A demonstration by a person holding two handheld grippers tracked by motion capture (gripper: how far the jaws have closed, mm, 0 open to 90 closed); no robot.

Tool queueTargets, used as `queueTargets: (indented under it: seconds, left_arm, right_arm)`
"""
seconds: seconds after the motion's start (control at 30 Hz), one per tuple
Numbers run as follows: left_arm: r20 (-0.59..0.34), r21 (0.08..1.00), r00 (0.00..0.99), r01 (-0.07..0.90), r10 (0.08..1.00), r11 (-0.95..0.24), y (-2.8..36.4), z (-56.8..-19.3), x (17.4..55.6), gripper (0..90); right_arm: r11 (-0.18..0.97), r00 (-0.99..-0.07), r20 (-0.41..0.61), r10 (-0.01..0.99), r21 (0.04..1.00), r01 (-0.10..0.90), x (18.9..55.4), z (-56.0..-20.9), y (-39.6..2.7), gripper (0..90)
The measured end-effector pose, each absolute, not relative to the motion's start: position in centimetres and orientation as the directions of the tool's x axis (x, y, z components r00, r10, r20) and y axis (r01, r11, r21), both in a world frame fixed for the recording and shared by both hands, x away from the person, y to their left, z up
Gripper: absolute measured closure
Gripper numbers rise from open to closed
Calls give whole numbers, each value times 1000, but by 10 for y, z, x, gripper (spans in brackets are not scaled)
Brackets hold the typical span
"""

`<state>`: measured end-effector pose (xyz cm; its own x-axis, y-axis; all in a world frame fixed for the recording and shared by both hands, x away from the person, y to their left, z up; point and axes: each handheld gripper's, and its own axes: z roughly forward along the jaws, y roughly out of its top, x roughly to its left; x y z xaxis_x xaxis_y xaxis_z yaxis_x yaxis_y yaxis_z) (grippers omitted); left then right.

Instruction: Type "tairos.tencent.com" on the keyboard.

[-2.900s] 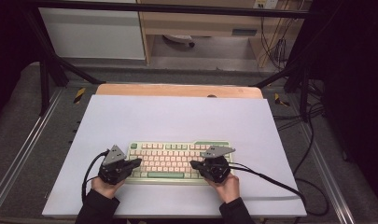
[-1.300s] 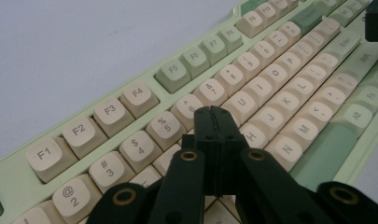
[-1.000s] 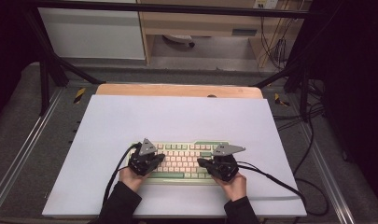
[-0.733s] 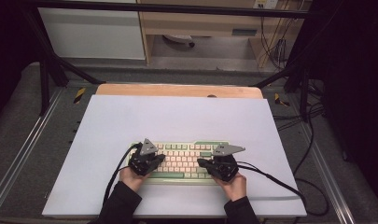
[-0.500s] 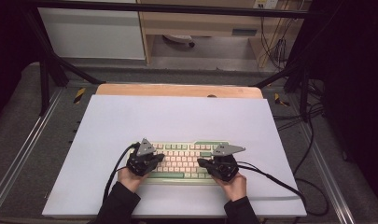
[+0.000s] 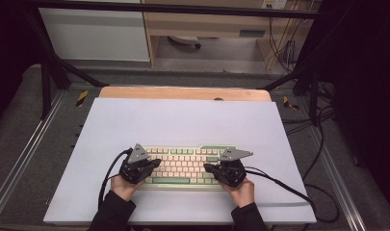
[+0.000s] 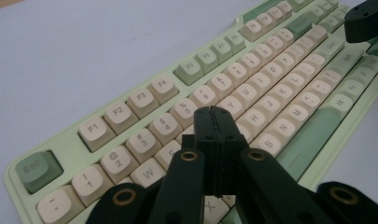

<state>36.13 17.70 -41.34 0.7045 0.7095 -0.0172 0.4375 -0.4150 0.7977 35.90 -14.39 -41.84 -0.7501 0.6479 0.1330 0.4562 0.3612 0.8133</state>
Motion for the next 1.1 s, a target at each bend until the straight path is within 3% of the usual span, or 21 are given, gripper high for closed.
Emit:
queueTargets:
  seconds: [1.1]
  left_arm:
    - [-20,776,666,480,745,-408,181,-429,374,900]
  right_arm:
    - [370,-752,128,646,810,456,359,-420,-143,900]
